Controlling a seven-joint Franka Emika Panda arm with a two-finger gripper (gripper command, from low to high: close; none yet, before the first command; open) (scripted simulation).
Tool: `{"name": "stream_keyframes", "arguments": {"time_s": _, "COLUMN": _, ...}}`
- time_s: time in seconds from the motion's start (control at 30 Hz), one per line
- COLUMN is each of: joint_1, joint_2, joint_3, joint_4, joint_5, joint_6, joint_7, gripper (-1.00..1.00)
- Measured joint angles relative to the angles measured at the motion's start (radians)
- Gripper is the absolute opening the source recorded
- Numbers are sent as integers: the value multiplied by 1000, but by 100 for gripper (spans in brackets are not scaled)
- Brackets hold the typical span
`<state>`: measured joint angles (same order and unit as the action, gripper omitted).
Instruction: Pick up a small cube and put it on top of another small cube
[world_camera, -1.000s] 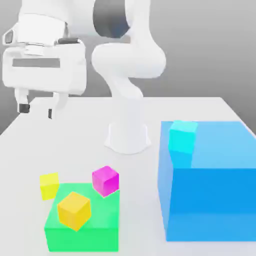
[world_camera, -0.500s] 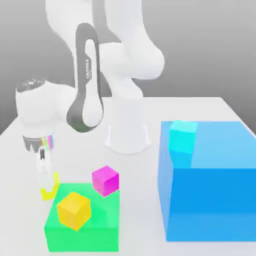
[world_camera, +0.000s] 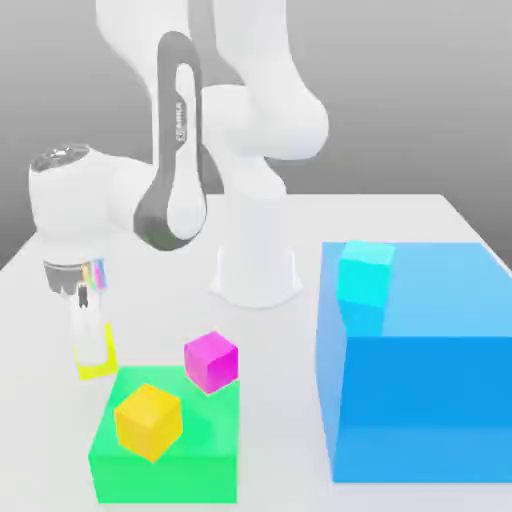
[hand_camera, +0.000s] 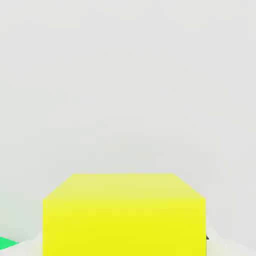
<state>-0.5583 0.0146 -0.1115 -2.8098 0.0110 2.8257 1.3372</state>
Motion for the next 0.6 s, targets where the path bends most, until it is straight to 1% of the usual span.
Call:
{"name": "stream_keyframes", "arguments": {"time_s": 0.1, "joint_1": 28, "joint_2": -34, "joint_3": 60, "joint_4": 92, "joint_5": -4, "joint_6": -126, "joint_7": 26, "gripper": -100}}
{"name": "stream_keyframes", "arguments": {"time_s": 0.17, "joint_1": 109, "joint_2": -51, "joint_3": 100, "joint_4": 162, "joint_5": -2, "joint_6": -212, "joint_7": 42, "gripper": -100}}
{"name": "stream_keyframes", "arguments": {"time_s": 0.33, "joint_1": 238, "joint_2": -87, "joint_3": 164, "joint_4": 338, "joint_5": 0, "joint_6": -424, "joint_7": 84, "gripper": -100}}
{"name": "stream_keyframes", "arguments": {"time_s": 0.4, "joint_1": 248, "joint_2": -49, "joint_3": 168, "joint_4": 350, "joint_5": -5, "joint_6": -400, "joint_7": 94, "gripper": -100}}
{"name": "stream_keyframes", "arguments": {"time_s": 0.47, "joint_1": 254, "joint_2": 10, "joint_3": 164, "joint_4": 338, "joint_5": -11, "joint_6": -328, "joint_7": 100, "gripper": -100}}
{"name": "stream_keyframes", "arguments": {"time_s": 0.5, "joint_1": 253, "joint_2": 30, "joint_3": 164, "joint_4": 333, "joint_5": -12, "joint_6": -304, "joint_7": 101, "gripper": 100}}
{"name": "stream_keyframes", "arguments": {"time_s": 0.6, "joint_1": 252, "joint_2": 30, "joint_3": 164, "joint_4": 333, "joint_5": -12, "joint_6": -304, "joint_7": 101, "gripper": 100}}
